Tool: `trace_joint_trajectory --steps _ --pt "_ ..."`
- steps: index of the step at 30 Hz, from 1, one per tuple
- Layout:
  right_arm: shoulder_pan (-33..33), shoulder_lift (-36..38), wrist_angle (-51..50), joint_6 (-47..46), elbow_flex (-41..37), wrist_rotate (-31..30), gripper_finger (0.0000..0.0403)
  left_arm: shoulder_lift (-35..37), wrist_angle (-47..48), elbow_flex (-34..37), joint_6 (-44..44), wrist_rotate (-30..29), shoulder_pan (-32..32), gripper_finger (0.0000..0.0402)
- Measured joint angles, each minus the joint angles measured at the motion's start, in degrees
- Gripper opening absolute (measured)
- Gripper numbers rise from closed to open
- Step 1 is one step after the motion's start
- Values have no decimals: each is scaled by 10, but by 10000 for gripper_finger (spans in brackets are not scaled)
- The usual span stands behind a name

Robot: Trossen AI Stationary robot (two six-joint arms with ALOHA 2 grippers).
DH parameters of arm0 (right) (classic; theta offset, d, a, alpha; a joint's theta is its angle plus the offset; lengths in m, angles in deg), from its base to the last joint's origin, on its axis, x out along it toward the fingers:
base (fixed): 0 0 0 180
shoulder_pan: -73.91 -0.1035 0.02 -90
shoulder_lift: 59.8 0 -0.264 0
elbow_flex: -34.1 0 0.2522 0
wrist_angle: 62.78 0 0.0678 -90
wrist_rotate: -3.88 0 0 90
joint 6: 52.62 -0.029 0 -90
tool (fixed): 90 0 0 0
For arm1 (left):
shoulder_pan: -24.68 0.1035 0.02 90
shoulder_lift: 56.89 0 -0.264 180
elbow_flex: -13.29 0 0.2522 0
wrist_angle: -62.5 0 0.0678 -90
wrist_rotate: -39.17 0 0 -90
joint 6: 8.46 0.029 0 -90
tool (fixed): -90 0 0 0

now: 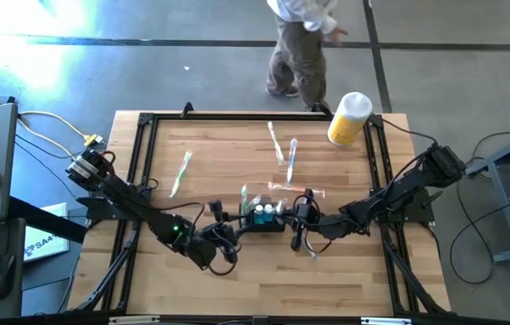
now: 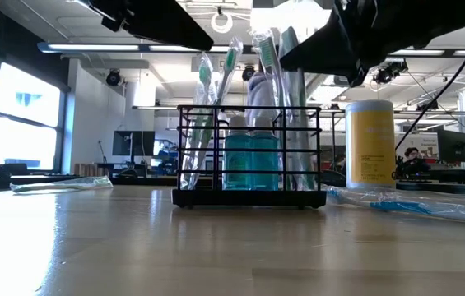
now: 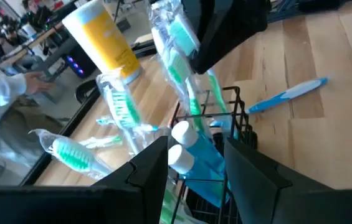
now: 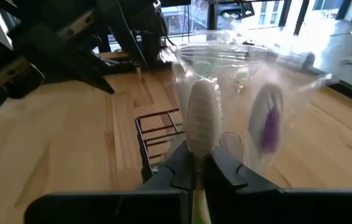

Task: Pick & Place toothbrushing station
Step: Put the bottom green toothbrush into the wire organizer

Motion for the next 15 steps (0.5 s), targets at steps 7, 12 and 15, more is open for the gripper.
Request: trace_joint_trajectory --steps 7,12,15 --pt "-1 0 -9 13 0 35 30 1 27 0 -8 62 1 151" --pt "-1 0 -23 14 0 27 50 1 55 0 -2 77 1 151" --pt "-1 0 -20 16 0 25 60 1 58 0 -2 77 1 151"
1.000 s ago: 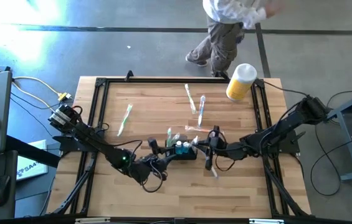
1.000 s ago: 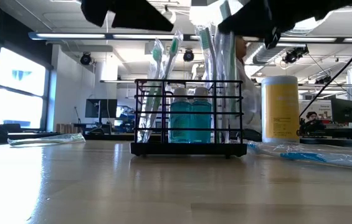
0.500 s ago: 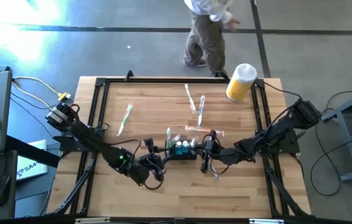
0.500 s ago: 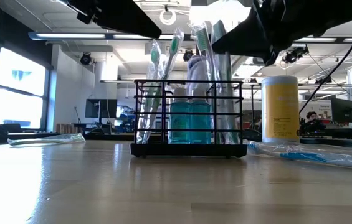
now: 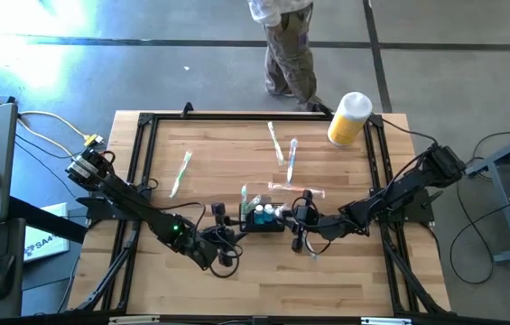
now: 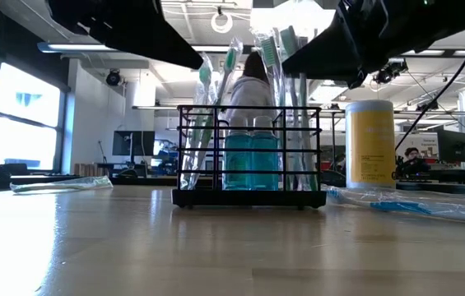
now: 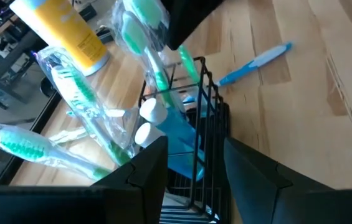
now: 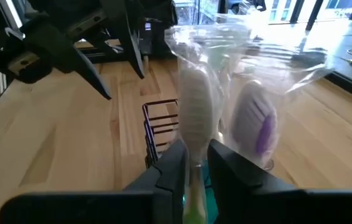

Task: Pick & Place toothbrushing station
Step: Put the bottom green toothbrush into the wire organizer, then put the orange toothbrush into the wire organizer

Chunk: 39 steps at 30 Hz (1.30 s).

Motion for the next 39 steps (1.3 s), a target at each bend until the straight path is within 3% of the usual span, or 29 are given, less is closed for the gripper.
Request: trace_joint_trajectory --steps 5,15,26,32,36,39 --pt "-4 0 0 23 0 0 93 0 -1 0 0 0 0 151" --pt "-30 21 0 55 0 0 200 0 7 0 0 -5 0 151" --pt "-107 107 -79 100 0 -18 215 0 18 0 -17 3 0 151" --pt "-136 175 -297 -25 1 -140 215 0 29 0 -21 58 0 151" --pt "-106 198 -464 -189 1 -118 215 0 30 0 -19 78 0 151" --pt "-63 195 -550 -262 0 -74 215 0 37 0 -12 80 0 151"
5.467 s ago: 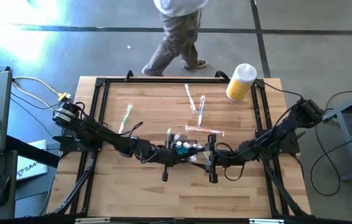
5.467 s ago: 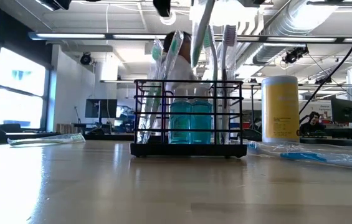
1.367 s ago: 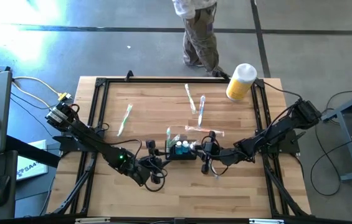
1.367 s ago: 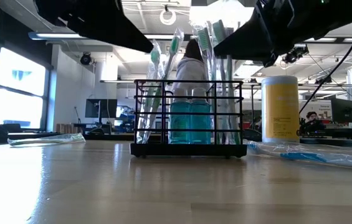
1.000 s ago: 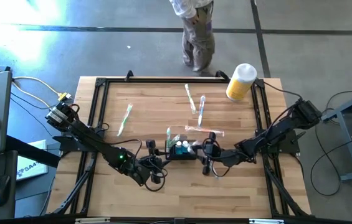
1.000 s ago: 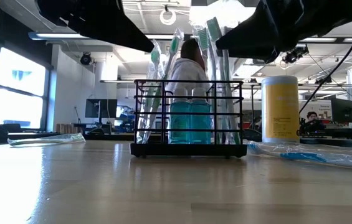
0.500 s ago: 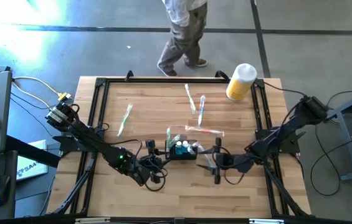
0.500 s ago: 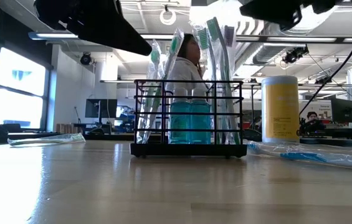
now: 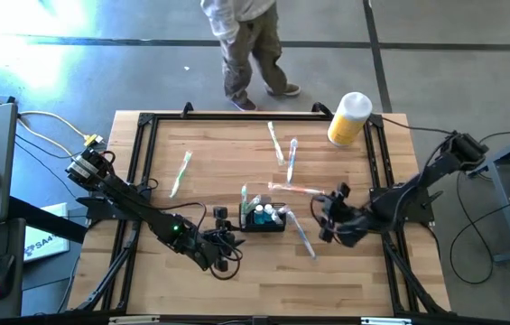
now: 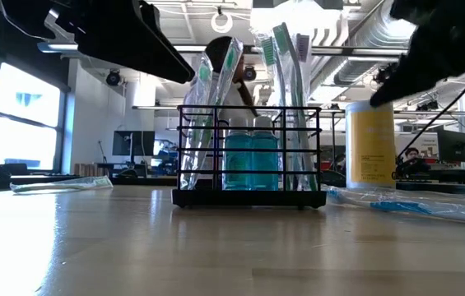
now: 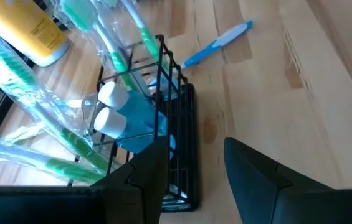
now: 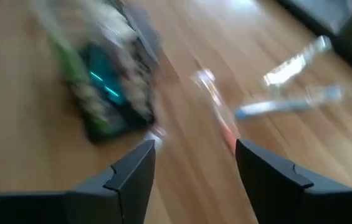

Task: Pick & Place toothbrushing station
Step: Put the orange toothbrush into the wire organizer

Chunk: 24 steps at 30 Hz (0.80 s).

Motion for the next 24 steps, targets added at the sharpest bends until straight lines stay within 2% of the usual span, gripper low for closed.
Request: trace_joint_trajectory --steps 4,14,21,24 --pt "67 -19 -32 6 0 58 215 0 2 0 7 1 0 151" --pt "242 -70 7 151 0 179 215 13 28 0 28 -16 0 151" --pt "319 -129 66 242 0 268 215 16 56 0 27 -9 11 150" --pt "333 -161 86 267 0 276 215 16 64 0 27 12 23 150"
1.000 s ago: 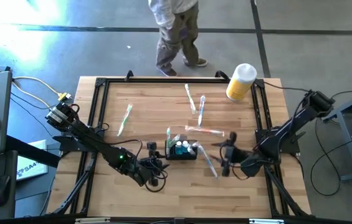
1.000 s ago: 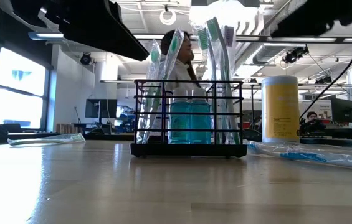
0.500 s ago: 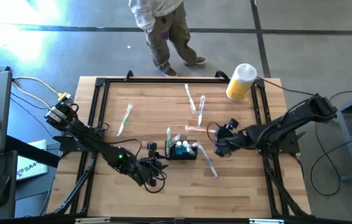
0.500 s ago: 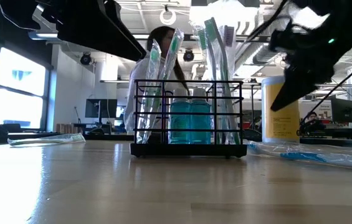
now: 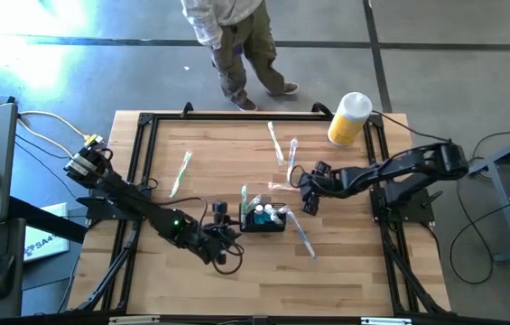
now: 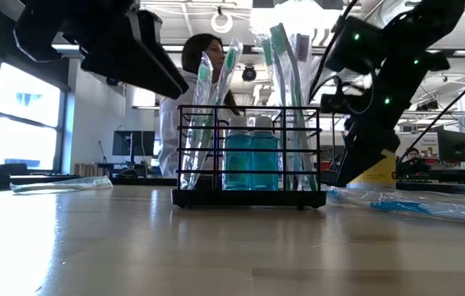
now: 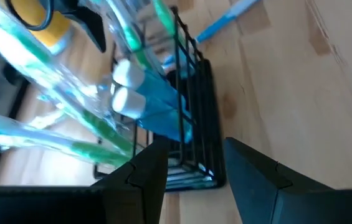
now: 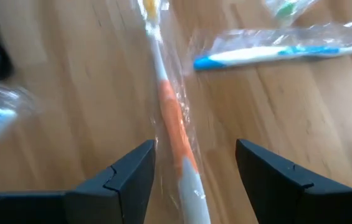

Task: Pick & Place toothbrushing station
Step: Put the orange toothbrush into the wire organizer

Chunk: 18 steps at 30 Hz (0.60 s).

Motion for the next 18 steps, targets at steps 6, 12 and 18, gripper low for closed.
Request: trace_joint_trajectory --steps 6,12,18 --pt "11 -62 24 27 2 -2 215 0 17 0 -26 64 25 150" --pt "13 -88 36 3 4 -10 209 0 12 0 -36 101 38 150" --pt "13 -90 30 -25 3 7 125 0 9 -1 -72 111 38 150"
